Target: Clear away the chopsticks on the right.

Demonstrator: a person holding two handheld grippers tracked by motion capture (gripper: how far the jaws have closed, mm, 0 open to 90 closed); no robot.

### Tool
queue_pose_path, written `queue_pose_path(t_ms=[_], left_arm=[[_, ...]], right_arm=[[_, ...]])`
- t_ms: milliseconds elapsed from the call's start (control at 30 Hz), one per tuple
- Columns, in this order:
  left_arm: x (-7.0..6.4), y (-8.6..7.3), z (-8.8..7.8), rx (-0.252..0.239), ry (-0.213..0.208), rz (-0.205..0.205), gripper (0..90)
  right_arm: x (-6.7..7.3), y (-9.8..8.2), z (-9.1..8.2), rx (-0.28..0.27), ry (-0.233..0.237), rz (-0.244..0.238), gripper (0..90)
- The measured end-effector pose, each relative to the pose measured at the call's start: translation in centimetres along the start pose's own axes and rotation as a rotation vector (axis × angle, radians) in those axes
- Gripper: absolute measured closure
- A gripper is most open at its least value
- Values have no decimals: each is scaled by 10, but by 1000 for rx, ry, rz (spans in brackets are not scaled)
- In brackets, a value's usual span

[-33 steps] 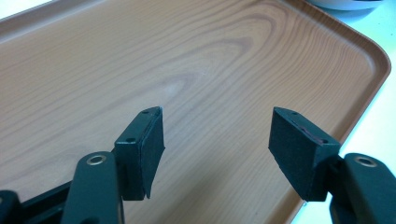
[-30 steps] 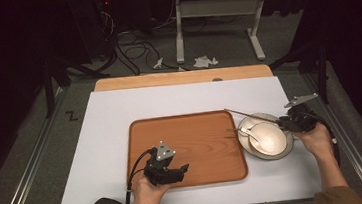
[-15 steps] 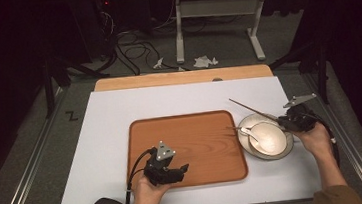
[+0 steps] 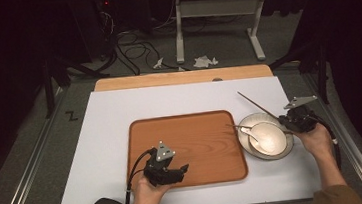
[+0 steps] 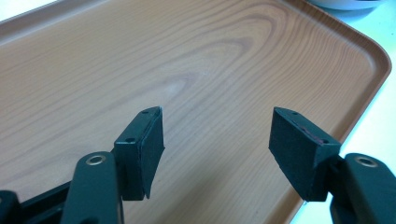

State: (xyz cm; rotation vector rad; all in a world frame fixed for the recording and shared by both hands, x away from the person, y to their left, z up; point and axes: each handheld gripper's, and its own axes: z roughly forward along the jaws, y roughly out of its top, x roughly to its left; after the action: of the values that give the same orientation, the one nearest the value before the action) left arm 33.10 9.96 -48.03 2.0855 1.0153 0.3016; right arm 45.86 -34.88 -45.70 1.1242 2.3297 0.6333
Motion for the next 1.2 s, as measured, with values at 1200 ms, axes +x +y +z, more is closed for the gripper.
queue_pose_path(t_ms=[1200], left_arm=[[6, 10, -1, -39, -78, -27, 356]], right_arm=[[73, 26, -95, -232, 163, -56, 854]])
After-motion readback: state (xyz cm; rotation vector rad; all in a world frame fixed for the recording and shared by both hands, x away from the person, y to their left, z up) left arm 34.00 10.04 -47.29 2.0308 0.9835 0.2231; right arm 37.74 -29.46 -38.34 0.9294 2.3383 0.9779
